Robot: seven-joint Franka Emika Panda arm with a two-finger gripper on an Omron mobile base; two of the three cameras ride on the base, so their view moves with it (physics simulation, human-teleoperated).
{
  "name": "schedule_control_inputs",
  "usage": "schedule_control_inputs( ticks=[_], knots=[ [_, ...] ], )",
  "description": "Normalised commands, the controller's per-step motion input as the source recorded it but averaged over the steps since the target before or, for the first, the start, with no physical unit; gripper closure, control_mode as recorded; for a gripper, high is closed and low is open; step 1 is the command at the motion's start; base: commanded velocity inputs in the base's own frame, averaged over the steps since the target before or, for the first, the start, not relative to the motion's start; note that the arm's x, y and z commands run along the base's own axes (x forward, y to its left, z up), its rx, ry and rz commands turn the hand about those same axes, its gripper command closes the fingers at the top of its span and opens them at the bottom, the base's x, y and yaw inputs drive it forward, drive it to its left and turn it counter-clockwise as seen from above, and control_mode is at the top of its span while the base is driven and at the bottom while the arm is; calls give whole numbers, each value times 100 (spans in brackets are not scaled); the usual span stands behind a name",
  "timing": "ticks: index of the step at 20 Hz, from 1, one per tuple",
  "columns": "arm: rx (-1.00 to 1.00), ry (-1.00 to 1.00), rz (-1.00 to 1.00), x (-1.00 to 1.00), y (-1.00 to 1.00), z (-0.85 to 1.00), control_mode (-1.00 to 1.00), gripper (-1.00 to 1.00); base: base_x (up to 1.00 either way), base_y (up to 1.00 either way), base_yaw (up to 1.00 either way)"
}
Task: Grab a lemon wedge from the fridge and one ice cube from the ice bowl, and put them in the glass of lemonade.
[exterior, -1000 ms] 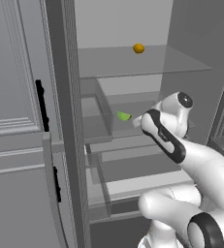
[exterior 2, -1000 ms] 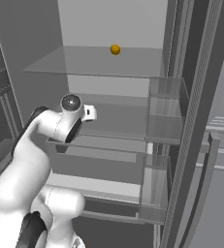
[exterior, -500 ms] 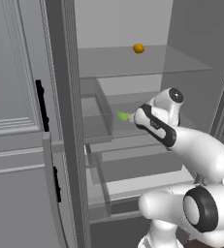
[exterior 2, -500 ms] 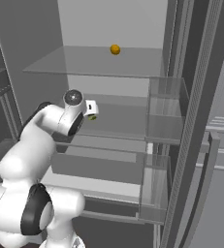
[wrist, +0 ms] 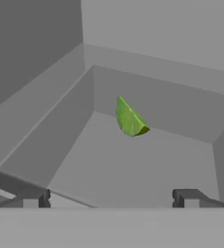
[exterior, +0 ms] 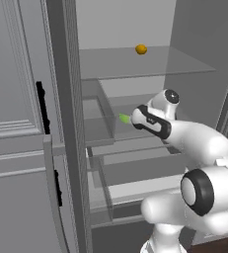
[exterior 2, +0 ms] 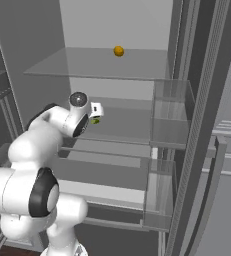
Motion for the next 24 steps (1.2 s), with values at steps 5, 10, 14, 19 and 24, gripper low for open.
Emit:
schedule_control_inputs(
  ticks=[5, 10, 14, 19, 24],
  knots=[
    [-1, 0, 0, 35, 0, -16, -100, -100, 0, 0, 0],
    [-1, 0, 2, 34, 0, -15, -100, -100, 0, 0, 0],
    [-3, 1, 3, 32, 0, -18, -100, -100, 0, 0, 0],
    [-5, 2, 4, 31, 0, -18, -100, -100, 0, 0, 0],
    [-4, 3, 6, 26, 0, -15, -100, -100, 0, 0, 0]
  ],
)
